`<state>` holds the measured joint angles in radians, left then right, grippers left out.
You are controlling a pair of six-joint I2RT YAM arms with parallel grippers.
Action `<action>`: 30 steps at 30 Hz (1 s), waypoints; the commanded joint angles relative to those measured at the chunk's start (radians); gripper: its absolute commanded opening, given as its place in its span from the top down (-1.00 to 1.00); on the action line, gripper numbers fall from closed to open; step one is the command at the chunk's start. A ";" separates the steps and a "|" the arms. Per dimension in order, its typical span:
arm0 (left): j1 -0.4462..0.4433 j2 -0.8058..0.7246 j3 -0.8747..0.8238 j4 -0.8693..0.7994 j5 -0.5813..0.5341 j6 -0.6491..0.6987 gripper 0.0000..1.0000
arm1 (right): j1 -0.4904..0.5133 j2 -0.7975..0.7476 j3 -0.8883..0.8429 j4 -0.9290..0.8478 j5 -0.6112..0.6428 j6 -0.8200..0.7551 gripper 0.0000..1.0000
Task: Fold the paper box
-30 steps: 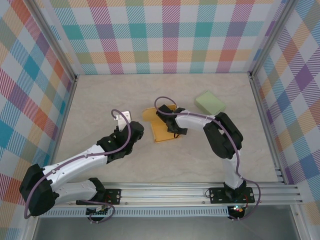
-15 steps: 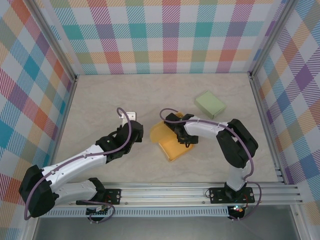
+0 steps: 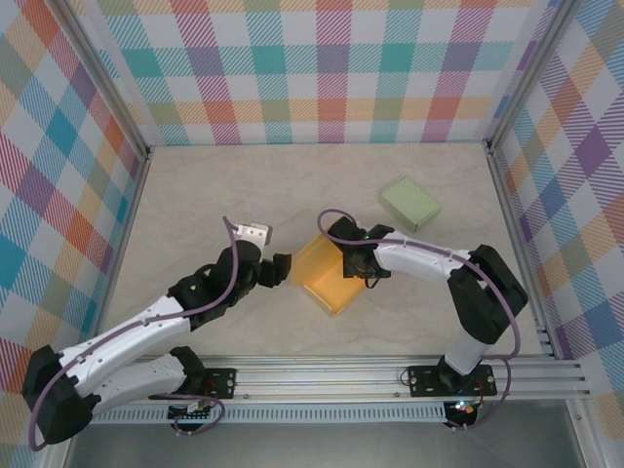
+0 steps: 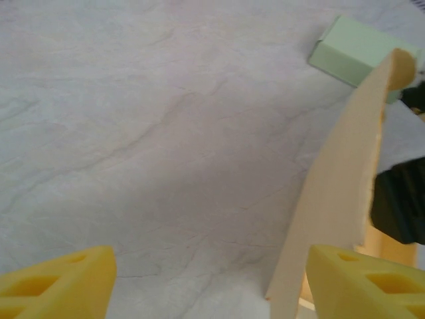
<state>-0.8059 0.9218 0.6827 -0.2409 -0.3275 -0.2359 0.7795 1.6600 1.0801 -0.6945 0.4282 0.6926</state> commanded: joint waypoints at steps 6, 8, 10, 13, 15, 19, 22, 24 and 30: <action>0.010 -0.217 -0.082 -0.012 0.227 0.070 -0.65 | -0.002 -0.164 -0.078 0.064 -0.063 -0.037 -0.88; 0.007 -0.213 -0.093 -0.013 0.276 0.078 -0.80 | -0.002 -0.222 -0.104 0.078 -0.068 -0.043 -0.98; -0.008 -0.186 -0.105 -0.001 0.275 0.089 -0.84 | -0.002 -0.295 -0.140 0.097 -0.061 -0.048 -0.99; -0.048 -0.116 -0.104 0.027 0.264 0.128 -0.93 | -0.001 -0.417 -0.200 0.115 -0.017 -0.044 -0.99; -0.086 -0.061 -0.088 0.042 0.217 0.165 -0.97 | -0.002 -0.497 -0.240 0.119 0.013 -0.047 -0.99; -0.117 0.049 -0.051 0.062 0.081 0.220 -0.95 | -0.007 -0.630 -0.286 0.064 0.108 0.002 -0.99; -0.120 0.125 -0.029 0.086 0.049 0.249 -0.84 | -0.025 -0.713 -0.332 0.083 0.079 -0.017 -0.99; -0.120 0.168 -0.017 0.111 0.039 0.269 -0.78 | -0.032 -0.752 -0.360 0.123 0.051 -0.029 -0.99; -0.120 0.264 0.025 0.130 -0.027 0.336 -0.50 | -0.161 -0.827 -0.418 0.256 -0.211 -0.079 -1.00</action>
<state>-0.9188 1.1652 0.6716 -0.1577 -0.2932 0.0418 0.6785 0.8612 0.6811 -0.5423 0.3714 0.6453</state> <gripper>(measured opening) 0.761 0.996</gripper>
